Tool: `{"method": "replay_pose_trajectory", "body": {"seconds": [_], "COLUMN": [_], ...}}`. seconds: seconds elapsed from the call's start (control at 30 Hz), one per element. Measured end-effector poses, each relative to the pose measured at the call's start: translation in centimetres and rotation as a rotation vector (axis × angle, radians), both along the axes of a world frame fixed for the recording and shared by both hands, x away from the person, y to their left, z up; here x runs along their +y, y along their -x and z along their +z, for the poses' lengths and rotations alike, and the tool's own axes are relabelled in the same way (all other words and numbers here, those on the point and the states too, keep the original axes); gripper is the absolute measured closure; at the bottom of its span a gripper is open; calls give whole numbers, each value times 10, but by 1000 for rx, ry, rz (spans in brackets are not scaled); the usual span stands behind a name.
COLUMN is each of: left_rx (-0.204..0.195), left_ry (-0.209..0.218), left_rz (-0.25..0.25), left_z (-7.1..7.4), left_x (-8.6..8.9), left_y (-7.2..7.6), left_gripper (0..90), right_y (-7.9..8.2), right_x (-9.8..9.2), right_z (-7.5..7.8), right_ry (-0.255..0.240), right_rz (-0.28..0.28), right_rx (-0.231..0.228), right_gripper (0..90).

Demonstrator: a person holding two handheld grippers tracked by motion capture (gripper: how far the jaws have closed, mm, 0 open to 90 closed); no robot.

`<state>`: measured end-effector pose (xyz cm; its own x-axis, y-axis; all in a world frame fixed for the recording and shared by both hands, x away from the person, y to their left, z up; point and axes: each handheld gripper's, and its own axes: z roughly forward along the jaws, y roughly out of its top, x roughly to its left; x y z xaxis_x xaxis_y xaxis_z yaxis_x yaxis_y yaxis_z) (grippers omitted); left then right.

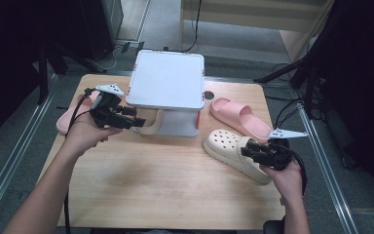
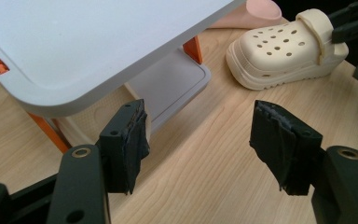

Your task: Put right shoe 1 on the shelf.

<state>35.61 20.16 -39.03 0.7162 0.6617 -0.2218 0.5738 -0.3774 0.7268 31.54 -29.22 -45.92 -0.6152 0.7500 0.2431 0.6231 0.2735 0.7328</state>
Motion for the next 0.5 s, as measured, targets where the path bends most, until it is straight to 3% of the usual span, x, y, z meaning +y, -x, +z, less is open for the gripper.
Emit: {"method": "replay_pose_trajectory", "body": {"seconds": [0.13, 0.27, 0.33, 0.5], "left_rx": [1, -1, -6, -10], "left_ry": [-5, -8, -4, -1], "left_rz": [-5, -5, 0, 9], "left_z": [-1, -2, -2, -1], "left_x": [-3, -4, -3, -3], "left_y": [0, 0, 0, 1], "left_gripper": [360, 360, 360, 360], "right_y": [-3, -10, -12, -13], "right_x": [8, 16, 20, 24], "right_z": [-10, -19, -21, -19], "right_ry": [29, 25, 33, 54], "right_rz": [27, 56, 68, 62], "right_rx": [26, 68, 73, 68], "right_gripper": [591, 695, 752, 768]}}
